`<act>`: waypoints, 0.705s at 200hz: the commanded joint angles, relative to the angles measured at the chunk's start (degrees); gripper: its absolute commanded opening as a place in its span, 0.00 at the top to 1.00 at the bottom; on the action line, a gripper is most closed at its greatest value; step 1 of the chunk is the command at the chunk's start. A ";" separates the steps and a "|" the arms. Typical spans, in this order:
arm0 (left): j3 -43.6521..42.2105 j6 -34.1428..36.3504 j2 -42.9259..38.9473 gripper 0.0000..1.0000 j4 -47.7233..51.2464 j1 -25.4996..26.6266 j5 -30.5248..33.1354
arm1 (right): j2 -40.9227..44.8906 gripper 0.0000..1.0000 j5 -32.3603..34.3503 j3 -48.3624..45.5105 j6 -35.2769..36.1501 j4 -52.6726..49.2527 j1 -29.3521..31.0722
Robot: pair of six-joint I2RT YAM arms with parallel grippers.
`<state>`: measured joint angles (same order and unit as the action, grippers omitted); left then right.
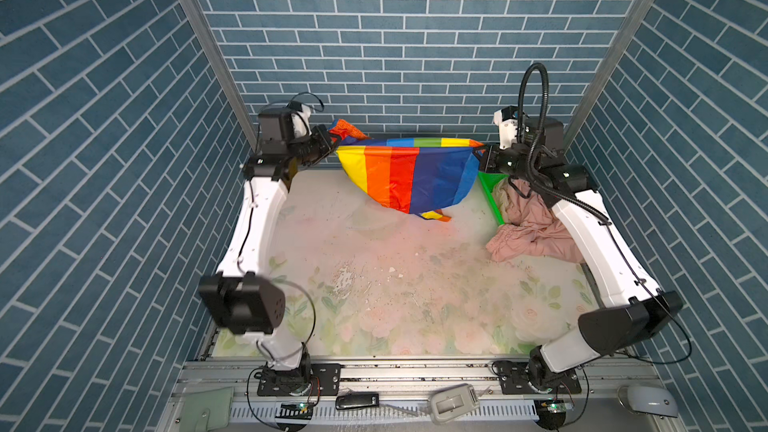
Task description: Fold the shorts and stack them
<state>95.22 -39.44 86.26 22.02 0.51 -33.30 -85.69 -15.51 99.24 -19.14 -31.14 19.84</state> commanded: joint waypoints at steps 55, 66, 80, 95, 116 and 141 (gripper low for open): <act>-59.32 -11.22 -26.15 0.66 -14.49 -3.24 6.30 | 12.54 1.00 -1.55 -51.80 -5.31 6.30 -1.84; -58.80 -9.14 -25.59 0.60 -11.55 -3.40 6.05 | 13.80 0.91 -0.76 -53.63 -4.81 4.57 -1.82; -56.03 -6.96 -25.13 0.42 -8.15 -3.57 6.44 | 16.34 0.74 -0.29 -53.94 -3.86 1.96 -1.82; -51.52 -5.96 -24.91 0.18 -5.40 -3.59 7.09 | 18.96 0.52 0.61 -51.84 -3.16 -1.33 -1.88; -45.04 -5.21 -23.24 0.00 -2.64 -3.55 8.78 | 18.96 0.32 2.76 -45.53 -1.53 -5.67 -1.90; -41.19 -6.56 -18.07 0.00 -4.43 -2.88 6.58 | 11.54 0.17 3.43 -37.69 -0.54 -6.31 -1.98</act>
<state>51.35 -46.50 63.66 16.88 -2.74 -25.98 -68.36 -14.48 55.29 -21.52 -34.70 17.98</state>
